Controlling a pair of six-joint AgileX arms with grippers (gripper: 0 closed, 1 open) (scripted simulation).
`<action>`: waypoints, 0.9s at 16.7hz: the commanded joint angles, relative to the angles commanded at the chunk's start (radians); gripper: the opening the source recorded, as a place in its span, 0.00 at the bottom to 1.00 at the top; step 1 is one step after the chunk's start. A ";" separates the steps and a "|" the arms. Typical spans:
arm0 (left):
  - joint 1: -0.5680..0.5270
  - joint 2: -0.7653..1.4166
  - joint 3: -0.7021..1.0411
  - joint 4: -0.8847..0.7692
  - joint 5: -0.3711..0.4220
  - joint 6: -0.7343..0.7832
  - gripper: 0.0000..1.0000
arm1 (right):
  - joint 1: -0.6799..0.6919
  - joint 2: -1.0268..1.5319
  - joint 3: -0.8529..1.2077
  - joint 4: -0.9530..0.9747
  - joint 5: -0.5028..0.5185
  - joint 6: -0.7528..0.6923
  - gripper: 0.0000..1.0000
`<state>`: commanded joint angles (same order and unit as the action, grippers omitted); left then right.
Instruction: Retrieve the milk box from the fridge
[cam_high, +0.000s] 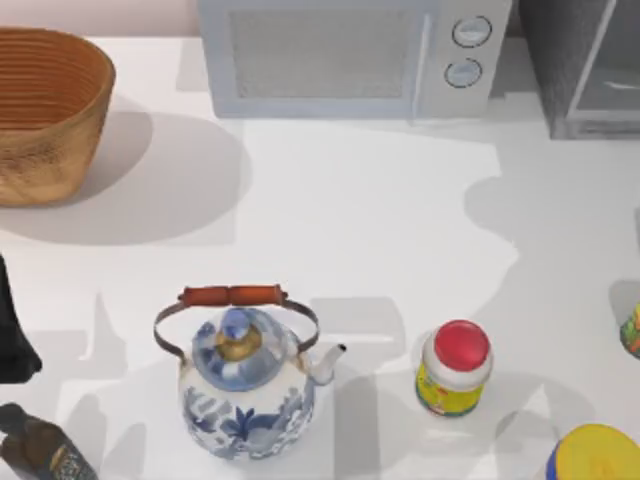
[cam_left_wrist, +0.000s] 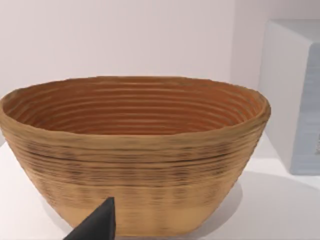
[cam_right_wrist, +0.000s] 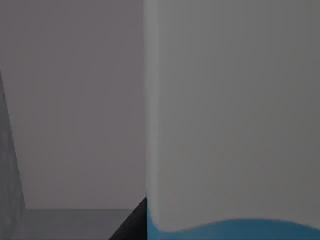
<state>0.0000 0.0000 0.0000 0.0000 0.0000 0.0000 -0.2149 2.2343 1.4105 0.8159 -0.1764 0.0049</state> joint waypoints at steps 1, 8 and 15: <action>0.000 0.000 0.000 0.000 0.000 0.000 1.00 | -0.001 -0.004 0.002 -0.004 0.000 0.000 0.00; 0.000 0.000 0.000 0.000 0.000 0.000 1.00 | -0.007 -0.041 -0.061 0.027 -0.009 0.002 0.00; 0.000 0.000 0.000 0.000 0.000 0.000 1.00 | -0.028 -0.167 -0.269 0.105 -0.030 0.002 0.00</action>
<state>0.0000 0.0000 0.0000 0.0000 0.0000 0.0000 -0.2425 2.0672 1.1413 0.9209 -0.2060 0.0072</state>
